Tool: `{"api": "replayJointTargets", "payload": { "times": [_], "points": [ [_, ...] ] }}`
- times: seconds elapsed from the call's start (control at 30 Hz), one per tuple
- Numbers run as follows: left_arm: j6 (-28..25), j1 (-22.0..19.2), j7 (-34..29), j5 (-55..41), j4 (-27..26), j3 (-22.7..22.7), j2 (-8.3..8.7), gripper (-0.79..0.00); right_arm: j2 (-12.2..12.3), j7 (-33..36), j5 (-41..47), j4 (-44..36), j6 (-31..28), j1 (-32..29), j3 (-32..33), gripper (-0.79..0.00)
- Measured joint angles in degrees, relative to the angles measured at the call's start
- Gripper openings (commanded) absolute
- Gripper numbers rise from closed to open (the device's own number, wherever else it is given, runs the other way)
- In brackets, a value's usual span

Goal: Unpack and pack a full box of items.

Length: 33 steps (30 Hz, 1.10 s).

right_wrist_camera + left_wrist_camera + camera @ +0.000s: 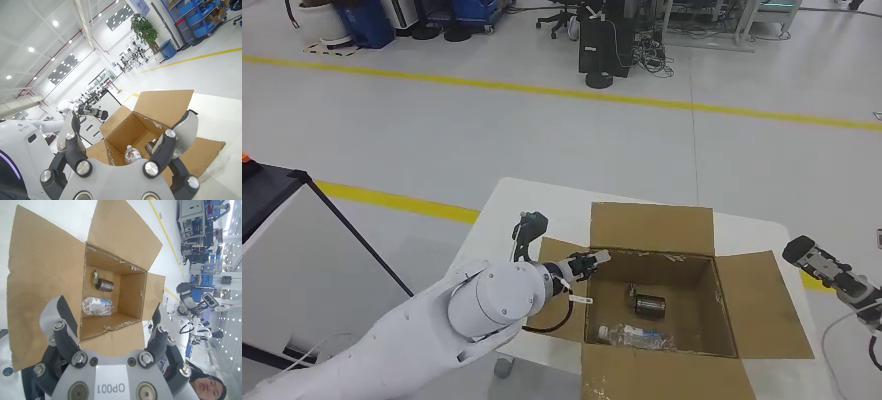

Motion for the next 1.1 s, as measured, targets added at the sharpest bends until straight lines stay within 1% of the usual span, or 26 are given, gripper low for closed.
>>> {"api": "replayJointTargets", "payload": {
  "times": [0.1,0.23,0.3,0.4,0.57,0.67,0.77,0.87,1.1],
  "points": [
    [-0.3,0.6,0.7,3.5,1.4,-0.3,0.48,0.000,0.0,0.0,0.0,0.0,0.0,0.0,0.0,0.000],
    [-1.1,2.6,0.2,4.7,1.1,-4.7,1.55,0.000,0.0,0.0,0.0,0.0,0.0,0.0,0.0,0.000],
    [-2.1,4.1,-0.4,6.7,1.1,-6.9,2.40,0.000,0.0,0.0,0.0,0.0,0.0,0.0,0.0,0.000],
    [-3.7,6.7,-3.0,9.0,1.4,-10.4,3.87,0.000,0.0,0.0,0.0,0.0,0.0,0.0,0.0,0.000],
    [-7.1,12.2,-8.7,11.4,3.7,-16.5,6.23,0.000,0.0,0.0,0.0,0.0,0.0,0.0,0.0,0.000],
    [-8.1,14.9,-10.6,13.0,4.7,-18.4,7.05,0.000,0.0,0.0,0.0,0.0,0.0,0.0,0.0,0.000],
    [-8.7,16.8,-12.3,13.0,4.9,-19.1,7.35,0.000,0.0,0.0,0.0,0.0,0.0,0.0,0.0,0.000],
    [-10.4,17.7,-14.8,11.6,3.5,-19.1,7.29,0.000,0.0,0.0,0.0,0.0,0.0,0.0,0.0,0.000],
    [-14.5,17.6,-18.3,7.7,0.3,-18.6,6.57,0.000,0.0,0.0,0.0,0.0,0.0,0.0,0.0,0.000]
  ]
}}
